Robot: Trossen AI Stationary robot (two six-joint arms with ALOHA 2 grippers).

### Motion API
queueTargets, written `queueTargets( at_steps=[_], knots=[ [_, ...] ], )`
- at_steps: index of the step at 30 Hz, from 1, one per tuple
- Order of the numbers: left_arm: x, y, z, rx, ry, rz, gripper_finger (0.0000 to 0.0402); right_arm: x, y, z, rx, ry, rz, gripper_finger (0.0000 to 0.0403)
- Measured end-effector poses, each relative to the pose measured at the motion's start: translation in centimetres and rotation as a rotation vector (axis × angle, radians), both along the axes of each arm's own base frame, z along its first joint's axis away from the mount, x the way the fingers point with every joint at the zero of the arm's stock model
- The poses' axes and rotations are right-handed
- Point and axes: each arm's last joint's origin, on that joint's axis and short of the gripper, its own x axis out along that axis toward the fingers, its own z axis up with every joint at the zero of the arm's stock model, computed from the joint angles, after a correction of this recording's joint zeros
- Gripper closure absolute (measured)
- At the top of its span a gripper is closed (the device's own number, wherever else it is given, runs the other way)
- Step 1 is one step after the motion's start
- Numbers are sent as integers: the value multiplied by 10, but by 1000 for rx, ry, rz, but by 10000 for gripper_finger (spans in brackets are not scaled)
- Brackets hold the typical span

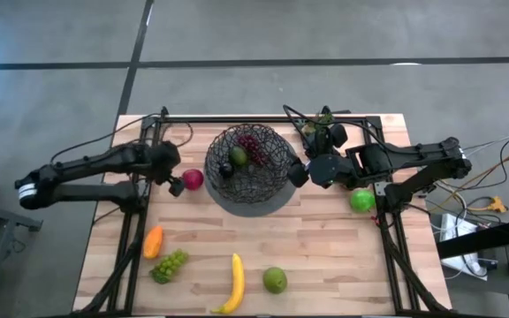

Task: Build produce basket
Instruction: Put the red pomegranate into the black basket

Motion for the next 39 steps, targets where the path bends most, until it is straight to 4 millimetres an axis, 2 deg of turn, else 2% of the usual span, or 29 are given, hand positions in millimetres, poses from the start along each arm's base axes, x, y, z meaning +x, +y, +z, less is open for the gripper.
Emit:
queueTargets(
  at_steps=[5,11,18,22,25,30,33,39],
  knots=[
    [8,6,-19,35,209,-43,124,0,0,0,-5,5,2,74],
    [23,13,-34,15,281,-88,189,0,0,0,-5,4,2,74],
    [44,22,-47,36,239,-95,232,0,0,0,-4,4,2,74],
    [46,22,-50,28,252,-95,261,0,0,0,-3,4,3,74],
    [45,22,-49,32,246,-96,303,0,0,0,-2,3,2,74],
    [43,21,-30,58,182,-91,389,0,0,0,-3,3,3,74],
    [38,18,-6,61,135,-87,394,0,0,0,-3,4,3,74],
    [25,10,61,31,-18,-115,401,0,0,0,-21,24,17,74]
  ],
)
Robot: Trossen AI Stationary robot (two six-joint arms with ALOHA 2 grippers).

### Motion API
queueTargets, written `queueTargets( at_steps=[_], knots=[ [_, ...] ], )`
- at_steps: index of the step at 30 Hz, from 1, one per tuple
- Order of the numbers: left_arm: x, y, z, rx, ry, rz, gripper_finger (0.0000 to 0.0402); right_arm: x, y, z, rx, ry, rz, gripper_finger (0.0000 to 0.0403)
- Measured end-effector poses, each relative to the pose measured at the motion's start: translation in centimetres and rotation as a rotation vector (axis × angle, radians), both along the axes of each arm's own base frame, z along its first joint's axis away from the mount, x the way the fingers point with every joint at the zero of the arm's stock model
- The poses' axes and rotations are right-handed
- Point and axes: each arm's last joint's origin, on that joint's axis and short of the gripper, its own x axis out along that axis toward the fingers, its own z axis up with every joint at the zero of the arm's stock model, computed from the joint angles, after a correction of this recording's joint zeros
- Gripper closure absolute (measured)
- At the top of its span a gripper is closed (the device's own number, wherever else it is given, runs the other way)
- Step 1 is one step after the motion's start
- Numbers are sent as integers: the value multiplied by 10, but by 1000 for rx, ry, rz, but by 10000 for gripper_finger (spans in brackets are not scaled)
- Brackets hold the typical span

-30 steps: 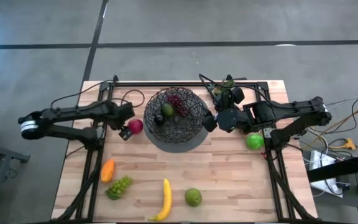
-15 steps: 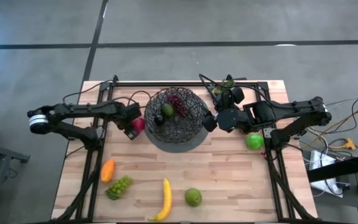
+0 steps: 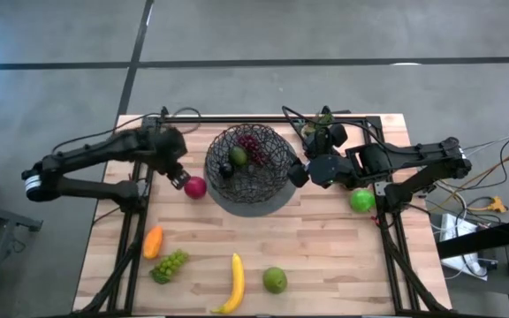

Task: Build produce basket
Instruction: Put the red pomegranate into the black basket

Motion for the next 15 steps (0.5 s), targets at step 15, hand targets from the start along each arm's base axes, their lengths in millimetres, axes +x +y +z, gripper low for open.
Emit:
queueTargets(
  at_steps=[15],
  knots=[
    [2,-1,-31,-135,33,101,356,0,0,0,-14,16,11,74]
  ],
)
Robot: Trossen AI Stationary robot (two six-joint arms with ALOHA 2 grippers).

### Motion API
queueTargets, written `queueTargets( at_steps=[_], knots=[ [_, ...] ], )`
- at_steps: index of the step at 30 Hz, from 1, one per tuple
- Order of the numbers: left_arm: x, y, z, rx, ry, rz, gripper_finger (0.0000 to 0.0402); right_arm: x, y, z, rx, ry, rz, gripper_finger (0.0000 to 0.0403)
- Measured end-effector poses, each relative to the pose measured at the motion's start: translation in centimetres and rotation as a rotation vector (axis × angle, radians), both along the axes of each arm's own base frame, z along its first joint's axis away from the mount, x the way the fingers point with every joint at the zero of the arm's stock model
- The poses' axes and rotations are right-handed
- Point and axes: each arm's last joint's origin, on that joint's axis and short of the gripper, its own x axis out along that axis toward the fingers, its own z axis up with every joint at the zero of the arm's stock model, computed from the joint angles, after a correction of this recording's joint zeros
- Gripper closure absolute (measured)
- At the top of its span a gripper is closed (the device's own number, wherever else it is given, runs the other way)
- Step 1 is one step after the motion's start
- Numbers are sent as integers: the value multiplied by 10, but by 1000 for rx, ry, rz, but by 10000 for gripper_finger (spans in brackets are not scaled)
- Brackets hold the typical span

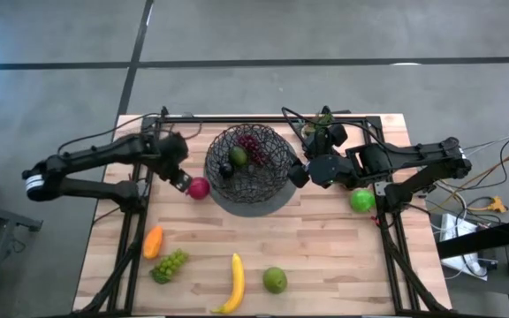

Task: Build produce basket
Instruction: Put the red pomegranate into the black basket

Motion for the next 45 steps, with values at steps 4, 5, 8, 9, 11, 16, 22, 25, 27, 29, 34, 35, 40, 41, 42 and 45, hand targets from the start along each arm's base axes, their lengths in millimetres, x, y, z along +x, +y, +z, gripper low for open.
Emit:
queueTargets(
  at_steps=[4,5,8,9,11,16,22,25,27,29,34,35,40,41,42,45],
  knots=[
    [-3,-2,-29,-58,74,-48,284,0,0,0,0,1,0,74],
    [-3,-3,-35,-72,82,-61,265,0,0,0,0,1,0,74],
    [-6,-5,-49,-86,100,-68,216,0,0,0,0,3,0,74],
    [-6,-4,-52,-84,92,-67,202,0,0,0,0,3,0,74],
    [-6,-4,-57,-77,76,-67,184,0,0,0,-1,3,0,74],
    [0,-2,-61,-45,2,-69,171,0,0,0,-1,3,0,74],
    [4,-3,-64,-96,-61,-96,171,0,0,0,0,2,-1,74],
    [5,-8,-64,-136,-74,-126,171,0,0,0,1,1,-1,74],
    [6,-12,-64,-146,-75,-155,171,0,0,0,1,1,-1,74],
    [6,-16,-66,-132,-61,-176,171,0,0,0,1,1,-2,74],
    [9,-20,-69,19,-6,-188,171,0,0,0,-4,0,-7,74],
    [11,-20,-68,42,-16,-195,171,0,0,0,-7,-1,-10,74],
    [18,-22,-66,119,-84,-328,171,0,-1,0,-17,-2,-19,74],
    [19,-22,-66,130,-89,-356,171,0,-1,0,-17,-2,-19,74],
    [20,-22,-67,141,-90,-384,171,0,-1,0,-17,-3,-19,74],
    [22,-22,-72,147,-78,-416,171,0,-1,0,-12,-9,-23,74]
  ],
)
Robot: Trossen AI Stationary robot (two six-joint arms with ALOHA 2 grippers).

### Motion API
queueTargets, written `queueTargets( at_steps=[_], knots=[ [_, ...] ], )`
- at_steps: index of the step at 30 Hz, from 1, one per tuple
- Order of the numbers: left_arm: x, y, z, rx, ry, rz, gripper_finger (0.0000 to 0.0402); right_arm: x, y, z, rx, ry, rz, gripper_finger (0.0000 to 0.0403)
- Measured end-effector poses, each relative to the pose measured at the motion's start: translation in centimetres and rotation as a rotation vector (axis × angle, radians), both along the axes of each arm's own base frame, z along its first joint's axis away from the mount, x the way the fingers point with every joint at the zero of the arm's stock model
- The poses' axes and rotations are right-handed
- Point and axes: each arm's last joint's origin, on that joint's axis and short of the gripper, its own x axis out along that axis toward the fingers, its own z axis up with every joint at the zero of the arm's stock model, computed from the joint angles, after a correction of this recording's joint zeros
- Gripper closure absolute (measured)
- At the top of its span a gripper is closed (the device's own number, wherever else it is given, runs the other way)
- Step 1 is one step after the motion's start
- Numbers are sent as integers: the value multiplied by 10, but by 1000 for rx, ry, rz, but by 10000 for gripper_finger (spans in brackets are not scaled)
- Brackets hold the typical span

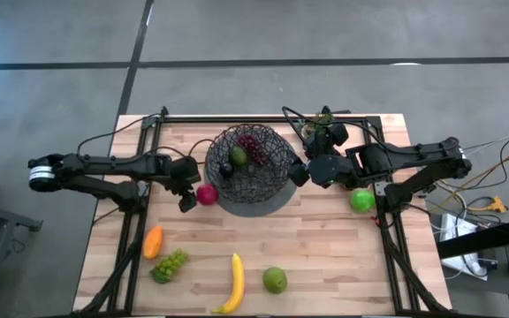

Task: Build produce basket
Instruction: Put the red pomegranate into the black basket

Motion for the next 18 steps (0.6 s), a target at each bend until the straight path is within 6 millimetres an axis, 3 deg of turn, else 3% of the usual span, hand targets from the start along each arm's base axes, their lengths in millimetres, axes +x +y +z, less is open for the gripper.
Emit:
queueTargets(
  at_steps=[5,18],
  knots=[
    [6,1,-9,-8,39,-2,185,0,0,0,0,0,0,74],
    [28,3,-24,-17,2,-31,274,0,0,0,0,-1,0,74]
  ],
)
